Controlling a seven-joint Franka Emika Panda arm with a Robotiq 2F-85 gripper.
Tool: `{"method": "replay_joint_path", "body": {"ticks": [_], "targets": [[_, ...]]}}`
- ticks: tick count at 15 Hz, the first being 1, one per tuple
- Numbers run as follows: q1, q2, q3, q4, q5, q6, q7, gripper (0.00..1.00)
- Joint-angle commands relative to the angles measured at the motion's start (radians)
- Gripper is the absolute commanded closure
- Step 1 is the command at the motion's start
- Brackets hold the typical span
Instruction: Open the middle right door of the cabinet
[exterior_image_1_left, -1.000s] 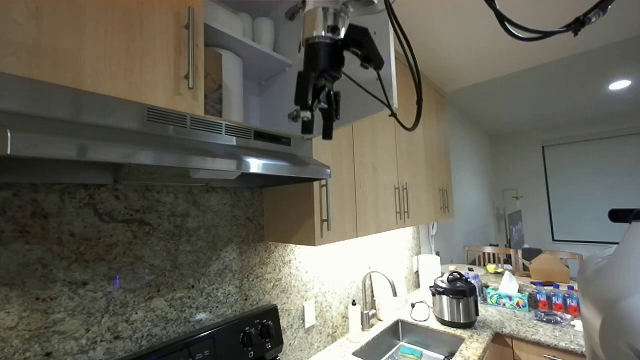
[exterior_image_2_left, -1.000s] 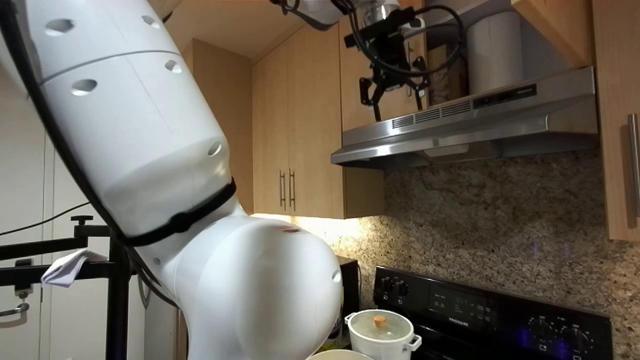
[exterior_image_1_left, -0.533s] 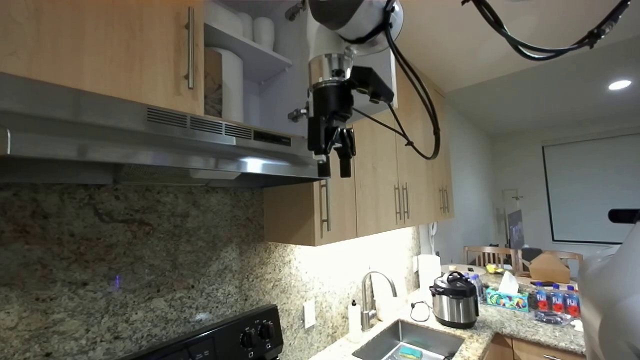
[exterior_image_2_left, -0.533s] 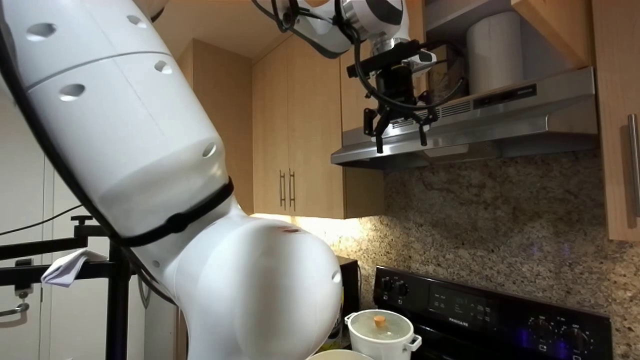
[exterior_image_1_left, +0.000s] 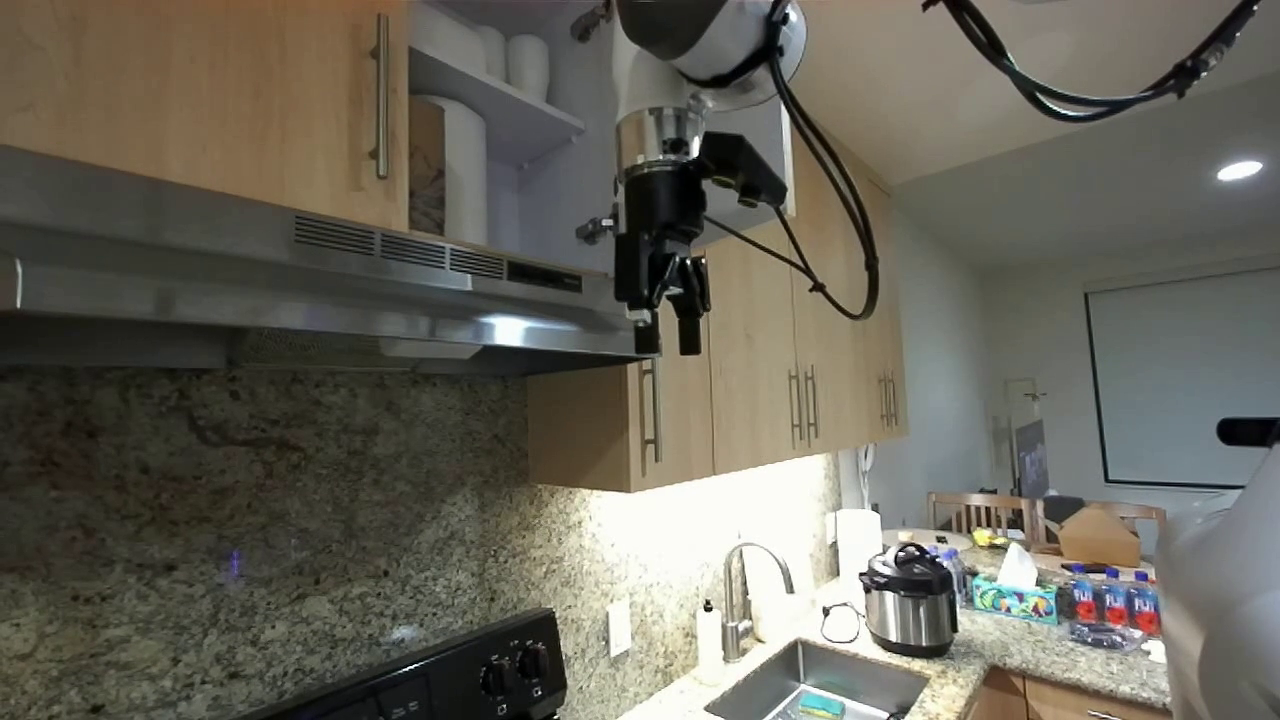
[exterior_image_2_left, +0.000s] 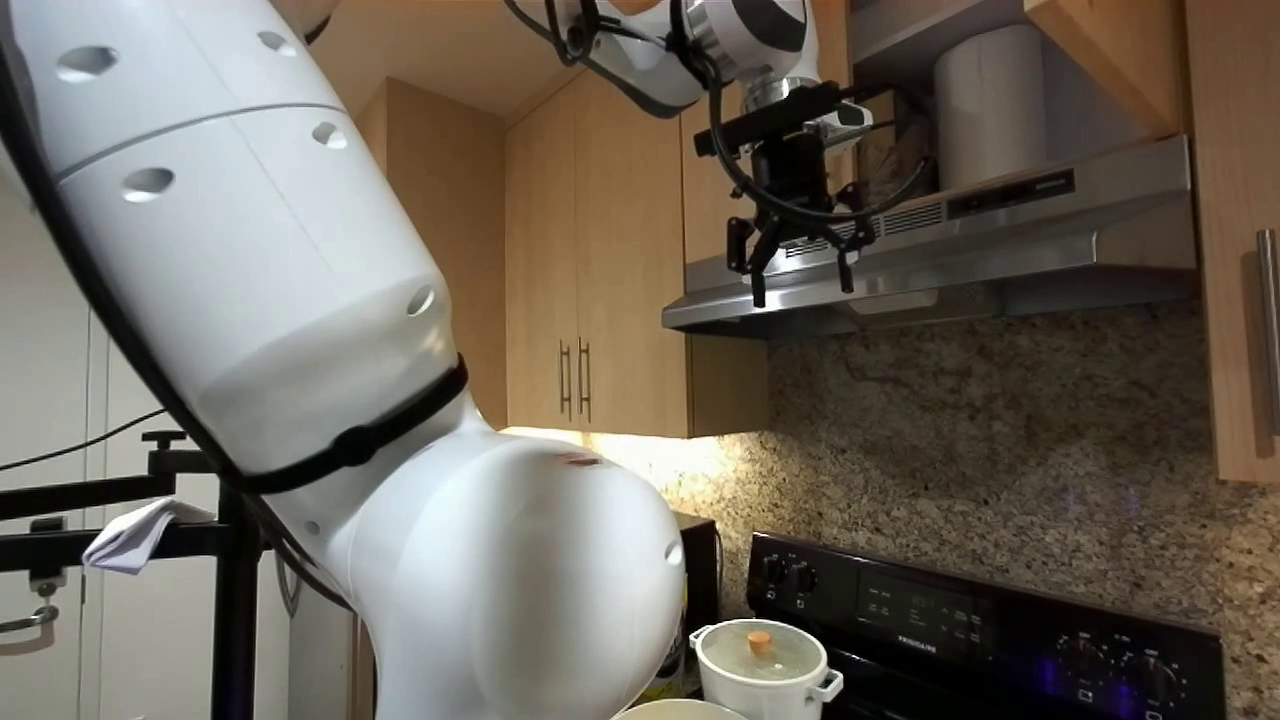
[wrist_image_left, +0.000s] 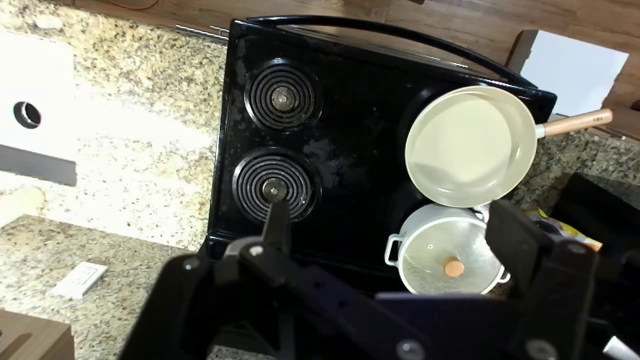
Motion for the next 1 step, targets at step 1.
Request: {"method": "replay_joint_path", "body": {"ticks": [1], "targets": [[0.005,0.002,-0.003,0.003,-0.002,-0.002,0.002,0.0]]}}
